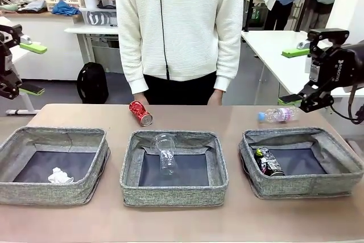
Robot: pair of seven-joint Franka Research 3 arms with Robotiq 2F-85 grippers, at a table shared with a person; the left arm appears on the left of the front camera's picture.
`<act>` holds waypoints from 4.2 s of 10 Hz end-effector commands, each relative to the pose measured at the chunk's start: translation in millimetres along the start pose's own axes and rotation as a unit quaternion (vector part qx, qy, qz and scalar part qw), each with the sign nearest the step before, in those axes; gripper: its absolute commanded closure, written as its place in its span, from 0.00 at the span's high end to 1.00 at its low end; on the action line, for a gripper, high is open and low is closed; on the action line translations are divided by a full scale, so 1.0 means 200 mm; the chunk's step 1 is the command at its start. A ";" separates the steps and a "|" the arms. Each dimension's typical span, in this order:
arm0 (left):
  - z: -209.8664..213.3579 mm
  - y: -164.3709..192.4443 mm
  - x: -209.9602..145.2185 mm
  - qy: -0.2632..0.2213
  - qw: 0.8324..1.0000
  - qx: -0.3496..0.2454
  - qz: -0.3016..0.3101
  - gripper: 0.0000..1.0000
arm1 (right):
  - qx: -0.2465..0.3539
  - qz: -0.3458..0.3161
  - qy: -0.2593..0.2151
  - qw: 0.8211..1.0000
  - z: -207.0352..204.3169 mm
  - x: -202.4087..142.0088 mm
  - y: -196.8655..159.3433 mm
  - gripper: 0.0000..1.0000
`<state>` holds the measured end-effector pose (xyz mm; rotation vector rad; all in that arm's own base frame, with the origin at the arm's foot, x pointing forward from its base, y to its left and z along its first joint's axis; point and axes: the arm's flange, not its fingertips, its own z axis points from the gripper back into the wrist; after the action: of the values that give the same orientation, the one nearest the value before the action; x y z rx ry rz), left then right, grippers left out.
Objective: Sort the waste into the appropriate baskets.
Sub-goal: Pick up the waste item pointed out by the person.
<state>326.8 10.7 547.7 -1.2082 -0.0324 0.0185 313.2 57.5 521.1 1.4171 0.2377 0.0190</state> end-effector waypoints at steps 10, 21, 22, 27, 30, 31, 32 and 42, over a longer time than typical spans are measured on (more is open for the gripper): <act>0.02 0.01 -0.01 0.008 1.000 0.003 -0.008 1.00 | 0.011 0.004 0.000 1.000 0.00 0.00 0.01 1.00; 0.02 0.01 -0.01 0.008 1.000 0.003 -0.008 1.00 | -0.463 -0.128 -0.606 0.634 0.19 0.61 -0.08 1.00; 0.02 0.01 -0.01 0.008 1.000 0.003 -0.008 1.00 | -0.468 -0.154 -0.610 0.620 0.25 0.62 -0.12 1.00; 0.02 0.01 -0.01 0.008 1.000 0.003 -0.008 1.00 | -0.412 0.114 -0.322 0.845 0.31 0.67 -0.15 1.00; 0.02 0.01 -0.01 0.008 1.000 0.003 -0.008 1.00 | -0.584 0.368 -0.048 0.722 0.20 0.86 -0.14 1.00; 0.02 0.01 -0.01 0.008 1.000 0.003 -0.008 1.00 | -0.586 0.377 0.030 0.717 0.26 0.87 -0.15 1.00; 0.02 0.01 -0.01 0.008 1.000 0.003 -0.008 1.00 | -0.601 0.421 0.117 0.669 0.33 0.86 -0.19 1.00; 0.02 0.01 -0.01 0.008 1.000 0.003 -0.008 1.00 | -0.578 0.449 0.015 0.682 0.47 0.92 -0.22 1.00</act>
<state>327.5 11.3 547.4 -1.2109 -0.0256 0.0171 510.7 -10.0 457.2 0.0935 -0.4077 0.8437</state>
